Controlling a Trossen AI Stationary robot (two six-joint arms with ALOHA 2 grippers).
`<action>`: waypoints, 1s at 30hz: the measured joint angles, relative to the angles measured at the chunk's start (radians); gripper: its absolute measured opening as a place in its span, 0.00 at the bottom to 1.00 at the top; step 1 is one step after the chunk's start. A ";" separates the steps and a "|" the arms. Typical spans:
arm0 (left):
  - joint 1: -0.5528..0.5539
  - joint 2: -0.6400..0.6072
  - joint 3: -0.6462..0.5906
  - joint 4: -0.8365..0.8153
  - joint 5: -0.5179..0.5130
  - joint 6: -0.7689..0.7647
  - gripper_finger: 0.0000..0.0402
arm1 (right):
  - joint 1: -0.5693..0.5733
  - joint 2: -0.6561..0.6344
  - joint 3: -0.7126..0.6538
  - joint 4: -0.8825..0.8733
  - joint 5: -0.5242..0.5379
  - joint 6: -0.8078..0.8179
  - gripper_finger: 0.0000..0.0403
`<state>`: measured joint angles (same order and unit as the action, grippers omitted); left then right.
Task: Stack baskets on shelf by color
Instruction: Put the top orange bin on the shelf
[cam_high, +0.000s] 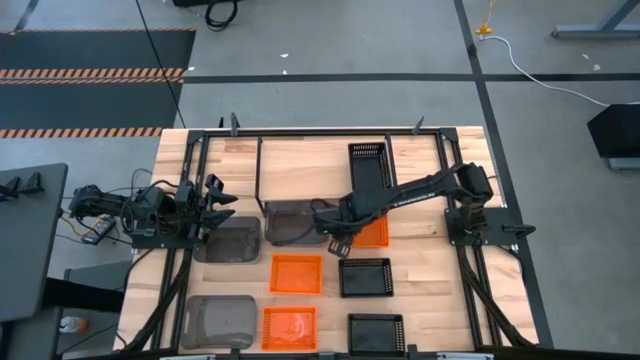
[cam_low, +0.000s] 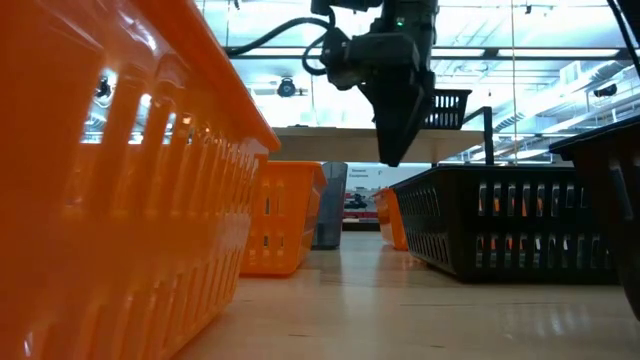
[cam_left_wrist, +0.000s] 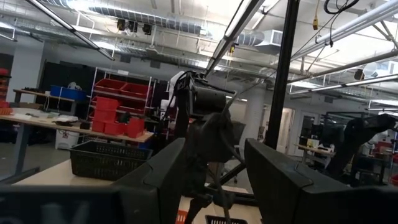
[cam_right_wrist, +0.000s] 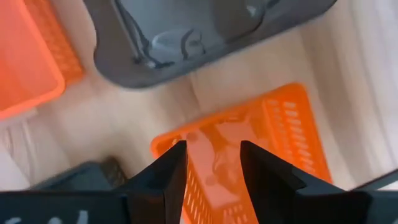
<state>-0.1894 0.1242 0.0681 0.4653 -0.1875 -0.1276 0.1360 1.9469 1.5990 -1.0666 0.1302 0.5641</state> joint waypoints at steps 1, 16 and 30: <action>0.000 0.000 0.000 0.000 0.000 0.000 0.43 | -0.002 0.000 0.000 0.008 0.011 -0.005 0.39; 0.000 0.000 0.000 0.000 0.000 0.000 0.43 | -0.004 0.000 0.000 0.033 0.026 0.075 0.39; 0.000 0.000 0.000 0.000 0.000 0.000 0.43 | -0.025 0.000 -0.078 0.060 0.008 0.178 0.39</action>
<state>-0.1894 0.1242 0.0682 0.4653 -0.1874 -0.1272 0.1111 1.9465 1.5210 -1.0069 0.1382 0.7420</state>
